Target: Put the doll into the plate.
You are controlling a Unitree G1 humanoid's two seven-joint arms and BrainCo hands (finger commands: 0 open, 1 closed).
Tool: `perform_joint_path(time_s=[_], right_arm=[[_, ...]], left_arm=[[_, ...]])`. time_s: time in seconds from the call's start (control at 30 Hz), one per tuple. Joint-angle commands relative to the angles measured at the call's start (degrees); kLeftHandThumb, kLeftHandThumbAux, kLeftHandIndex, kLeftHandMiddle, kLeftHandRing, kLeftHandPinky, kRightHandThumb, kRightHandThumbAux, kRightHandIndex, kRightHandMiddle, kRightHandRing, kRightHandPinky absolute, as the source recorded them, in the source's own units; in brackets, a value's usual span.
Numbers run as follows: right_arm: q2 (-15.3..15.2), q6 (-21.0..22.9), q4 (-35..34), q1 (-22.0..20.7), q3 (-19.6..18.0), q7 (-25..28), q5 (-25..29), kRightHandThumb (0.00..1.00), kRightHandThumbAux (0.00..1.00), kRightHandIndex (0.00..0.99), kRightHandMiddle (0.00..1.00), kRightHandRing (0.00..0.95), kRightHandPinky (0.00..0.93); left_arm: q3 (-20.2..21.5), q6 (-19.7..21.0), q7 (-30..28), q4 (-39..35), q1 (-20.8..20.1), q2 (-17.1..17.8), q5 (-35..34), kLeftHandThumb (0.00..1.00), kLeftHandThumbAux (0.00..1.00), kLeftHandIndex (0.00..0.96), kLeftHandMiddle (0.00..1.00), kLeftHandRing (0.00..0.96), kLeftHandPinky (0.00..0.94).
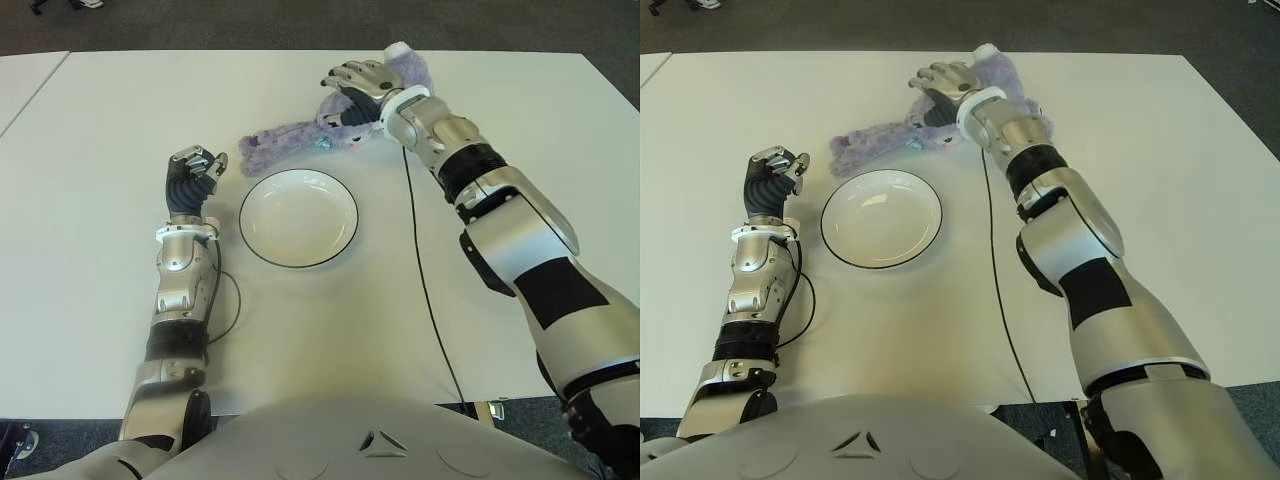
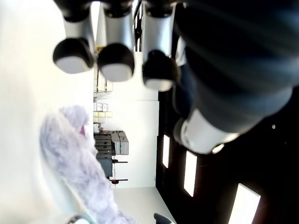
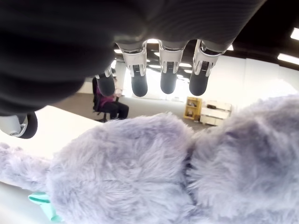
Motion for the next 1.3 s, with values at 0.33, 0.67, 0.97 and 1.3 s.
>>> perform_joint_path(time_s=[0.33,0.67,0.97,1.3], right_arm=[[2.13,0.82,2.85,3.83,0.62,-0.18,1.78,0.426,0.227,0.0,0.0,0.0,0.0],[2.51,1.41,4.59,5.28,0.25,1.3,2.93,0.436,0.216,0.0,0.0,0.0,0.0],[2.94,2.38,6.04,6.92,0.31,3.75,3.83,0.449,0.206,0.0,0.0,0.0,0.005],[2.46,2.23,6.71,7.52,0.71,5.93,4.49,0.421,0.211,0.0,0.0,0.0,0.008]], left_arm=[[-0.05,-0.82,0.99,5.5,6.74,-3.11,0.25,0.418,0.815,0.821,0.881,0.891,0.877],[-0.11,-0.51,1.2,4.66,7.1,-3.11,0.28,0.423,0.817,0.814,0.88,0.891,0.875],[-0.17,-0.52,1.67,3.69,7.65,-2.68,0.84,0.415,0.816,0.816,0.882,0.891,0.873],[0.17,-1.5,1.96,3.3,8.14,-2.43,1.59,0.393,0.825,0.832,0.89,0.895,0.872]])
